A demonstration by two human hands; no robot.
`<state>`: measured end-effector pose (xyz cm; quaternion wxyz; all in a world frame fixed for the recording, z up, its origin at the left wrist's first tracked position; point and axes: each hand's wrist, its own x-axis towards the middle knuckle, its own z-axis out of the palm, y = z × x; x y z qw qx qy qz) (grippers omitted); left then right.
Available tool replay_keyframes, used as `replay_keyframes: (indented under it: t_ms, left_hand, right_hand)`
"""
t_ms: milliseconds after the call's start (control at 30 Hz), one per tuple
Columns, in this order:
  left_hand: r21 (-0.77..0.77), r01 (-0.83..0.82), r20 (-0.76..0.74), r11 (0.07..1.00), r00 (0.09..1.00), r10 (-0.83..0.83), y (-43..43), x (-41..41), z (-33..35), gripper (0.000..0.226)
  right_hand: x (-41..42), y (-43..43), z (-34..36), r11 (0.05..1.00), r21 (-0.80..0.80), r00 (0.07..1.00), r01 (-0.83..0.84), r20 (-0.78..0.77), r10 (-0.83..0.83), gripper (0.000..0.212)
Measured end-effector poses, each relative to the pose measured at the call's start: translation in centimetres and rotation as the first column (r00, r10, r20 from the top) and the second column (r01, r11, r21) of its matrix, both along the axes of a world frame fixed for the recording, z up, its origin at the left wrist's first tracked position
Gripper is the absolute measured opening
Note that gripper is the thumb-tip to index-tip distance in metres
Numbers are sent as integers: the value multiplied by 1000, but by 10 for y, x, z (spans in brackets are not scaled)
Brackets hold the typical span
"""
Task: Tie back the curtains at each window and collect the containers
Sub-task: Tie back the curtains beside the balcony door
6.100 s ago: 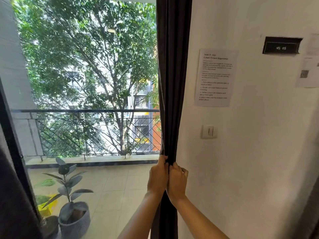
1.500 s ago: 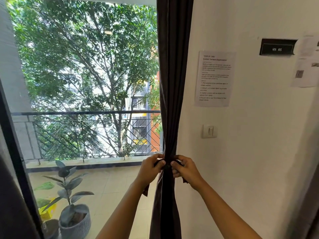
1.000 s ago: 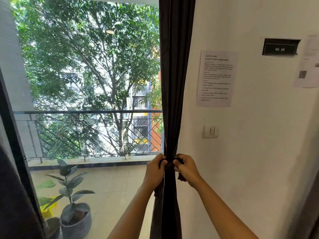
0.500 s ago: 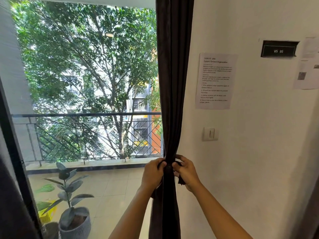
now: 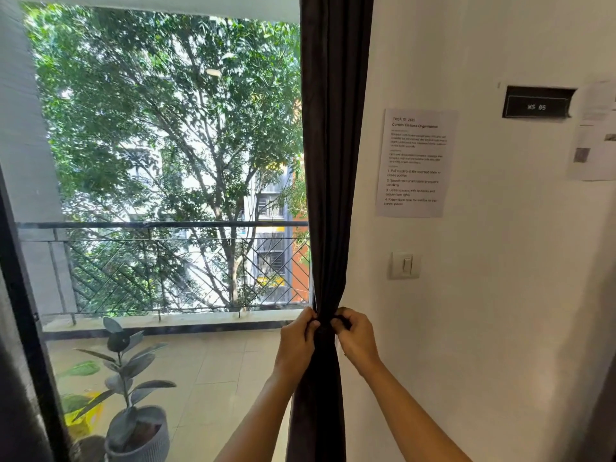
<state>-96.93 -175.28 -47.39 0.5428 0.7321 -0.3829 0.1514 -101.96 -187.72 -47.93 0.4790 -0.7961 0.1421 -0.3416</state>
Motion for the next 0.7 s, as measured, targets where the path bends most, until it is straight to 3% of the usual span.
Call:
replay_keyframes:
  t_ms: [300, 467, 600, 700]
  left_hand:
    - [38, -22, -129, 999, 991, 27, -9, 9, 3, 12]
    - [36, 10, -220, 999, 976, -2, -9, 10, 11, 16]
    - [165, 15, -117, 986, 993, 4, -8, 12, 13, 25]
    - [176, 8, -101, 984, 995, 10, -6, 8, 15, 22]
  right_hand:
    - [10, -15, -9, 998, 61, 1000, -12, 13, 11, 14]
    - [6, -13, -6, 989, 150, 999, 2, 33, -7, 14]
    - [4, -9, 0, 975, 220, 1000, -28, 19, 25, 24]
    - [4, -8, 1, 976, 211, 998, -56, -1, 57, 25]
